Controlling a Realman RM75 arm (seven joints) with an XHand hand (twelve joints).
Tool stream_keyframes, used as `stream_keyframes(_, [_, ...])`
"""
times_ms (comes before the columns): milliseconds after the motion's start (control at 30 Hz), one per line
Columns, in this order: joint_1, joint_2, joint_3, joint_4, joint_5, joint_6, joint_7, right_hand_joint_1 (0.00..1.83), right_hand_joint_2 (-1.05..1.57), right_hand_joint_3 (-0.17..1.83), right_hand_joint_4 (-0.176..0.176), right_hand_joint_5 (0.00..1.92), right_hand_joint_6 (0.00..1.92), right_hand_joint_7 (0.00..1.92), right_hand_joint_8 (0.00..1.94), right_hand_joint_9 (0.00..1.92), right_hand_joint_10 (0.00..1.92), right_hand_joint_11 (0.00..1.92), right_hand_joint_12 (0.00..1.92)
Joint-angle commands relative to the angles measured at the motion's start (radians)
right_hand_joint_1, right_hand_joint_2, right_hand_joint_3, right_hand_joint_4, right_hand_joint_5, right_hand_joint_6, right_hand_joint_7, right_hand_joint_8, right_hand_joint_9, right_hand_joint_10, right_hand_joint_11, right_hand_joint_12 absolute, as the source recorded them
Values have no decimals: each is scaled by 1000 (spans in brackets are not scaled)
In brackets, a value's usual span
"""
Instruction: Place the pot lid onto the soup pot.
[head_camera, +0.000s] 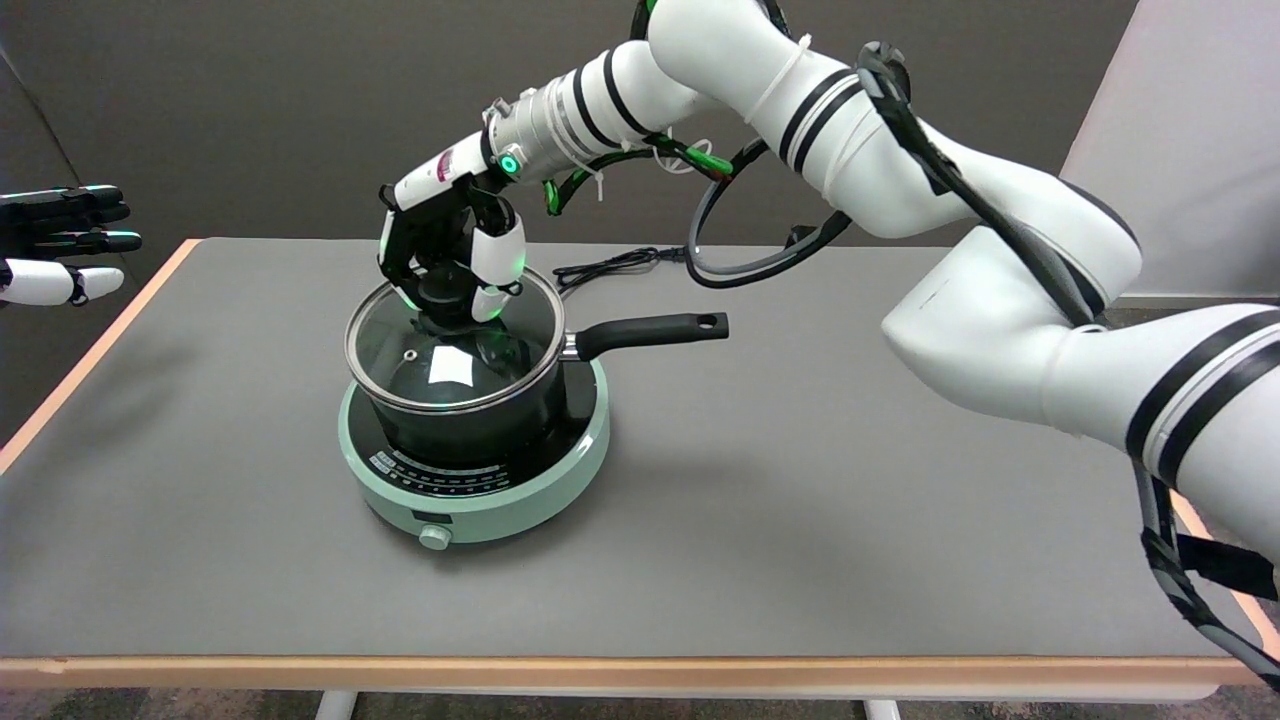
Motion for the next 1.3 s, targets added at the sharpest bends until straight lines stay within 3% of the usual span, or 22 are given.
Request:
stream_keyframes(33, [-3, 4, 5, -1, -22, 1, 0, 1339, 976, 451, 176, 674, 1073, 816, 1372, 775, 1584, 615, 1466])
stream_keyframes(633, [-11, 26, 14, 18, -12, -22, 0, 1339, 972, 457, 176, 674, 1085, 818, 1372, 776, 1589, 612, 1479])
stream_keyframes(900, [-12, 28, 22, 19, -11, -40, 0, 1339, 1022, 331, 176, 683, 859, 828, 1304, 781, 1400, 586, 1612])
stream_keyframes(967, [-12, 28, 30, 21, -11, -45, 0, 1159, 709, 960, 176, 687, 790, 848, 833, 771, 1374, 549, 1633])
stream_keyframes(1300, [-12, 32, 34, 28, -11, -55, 35, 1055, 658, 903, 114, 716, 493, 826, 569, 741, 1135, 460, 1533])
